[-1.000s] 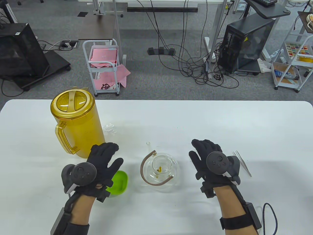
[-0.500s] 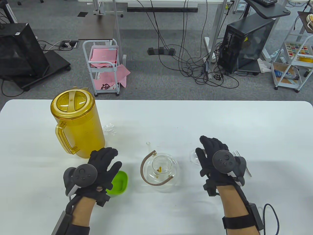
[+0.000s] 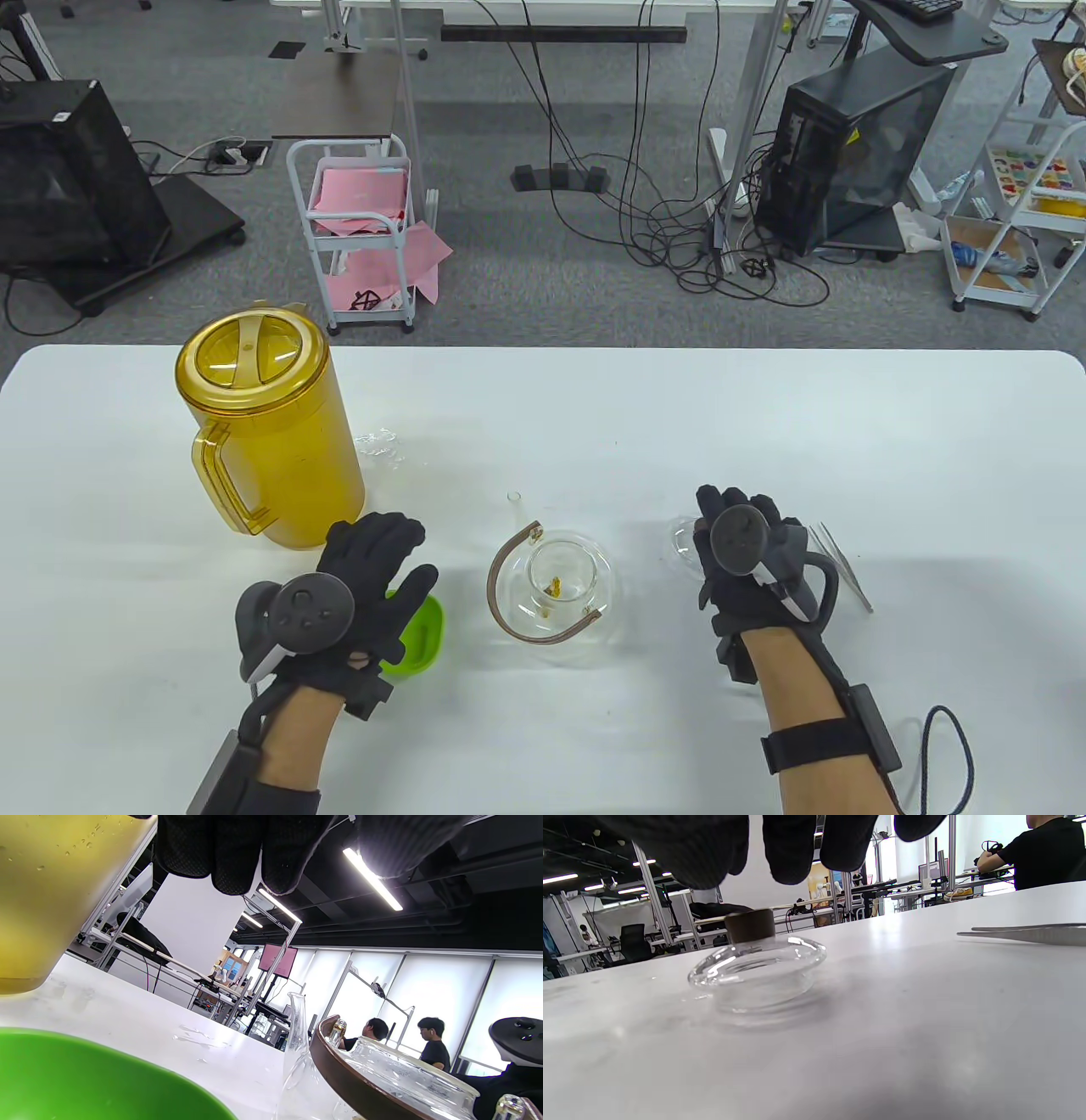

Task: Make chrysanthemum tea

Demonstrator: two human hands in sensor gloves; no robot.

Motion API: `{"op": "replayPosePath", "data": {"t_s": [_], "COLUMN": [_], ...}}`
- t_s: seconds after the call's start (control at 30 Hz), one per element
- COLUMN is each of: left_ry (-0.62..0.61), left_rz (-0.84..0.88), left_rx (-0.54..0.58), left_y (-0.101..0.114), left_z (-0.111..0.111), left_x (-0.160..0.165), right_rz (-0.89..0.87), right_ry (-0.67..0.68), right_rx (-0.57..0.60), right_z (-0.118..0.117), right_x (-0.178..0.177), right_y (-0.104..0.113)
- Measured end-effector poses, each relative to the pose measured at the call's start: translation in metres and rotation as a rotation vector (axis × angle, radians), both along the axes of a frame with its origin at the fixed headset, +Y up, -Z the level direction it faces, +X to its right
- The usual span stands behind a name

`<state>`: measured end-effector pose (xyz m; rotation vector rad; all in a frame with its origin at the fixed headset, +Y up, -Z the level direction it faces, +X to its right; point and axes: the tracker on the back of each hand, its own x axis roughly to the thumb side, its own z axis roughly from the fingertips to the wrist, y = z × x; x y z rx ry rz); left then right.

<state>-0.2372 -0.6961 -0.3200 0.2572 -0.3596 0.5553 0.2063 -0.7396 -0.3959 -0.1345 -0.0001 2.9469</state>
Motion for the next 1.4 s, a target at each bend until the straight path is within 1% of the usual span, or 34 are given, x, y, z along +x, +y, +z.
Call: {"op": "replayPosePath", "data": {"t_s": [0.2, 0.5, 0.83, 0.93, 1.0, 1.17, 1.23, 1.27, 1.4], "left_ry": [0.002, -0.003, 0.013, 0.015, 0.017, 0.019, 0.018, 0.017, 0.016], "left_rz": [0.001, -0.002, 0.014, 0.011, 0.010, 0.009, 0.008, 0.007, 0.005], "left_rx": [-0.008, -0.011, -0.006, -0.010, -0.016, -0.021, -0.022, -0.023, -0.025], "left_y": [-0.001, -0.001, 0.000, 0.000, 0.000, 0.000, 0.000, 0.000, 0.000], "left_z": [0.000, 0.000, 0.000, 0.000, -0.001, -0.001, -0.001, -0.001, -0.001], "left_x": [-0.001, 0.002, -0.002, -0.002, -0.003, -0.003, -0.002, -0.002, -0.002], "right_rz": [0.042, 0.074, 0.062, 0.028, 0.000, -0.056, -0.114, -0.142, -0.209], "right_ry": [0.005, -0.012, -0.013, -0.008, 0.002, 0.091, 0.174, 0.192, 0.331], "right_rx": [-0.039, -0.022, 0.005, 0.057, 0.114, 0.270, 0.345, 0.370, 0.432], "right_z": [-0.006, -0.008, -0.007, -0.004, 0.001, 0.017, 0.027, 0.031, 0.050], "right_x": [-0.007, -0.013, -0.017, -0.018, -0.020, -0.034, -0.045, -0.049, -0.076], "right_y": [-0.009, -0.011, -0.009, 0.001, 0.010, 0.035, 0.047, 0.051, 0.069]}}
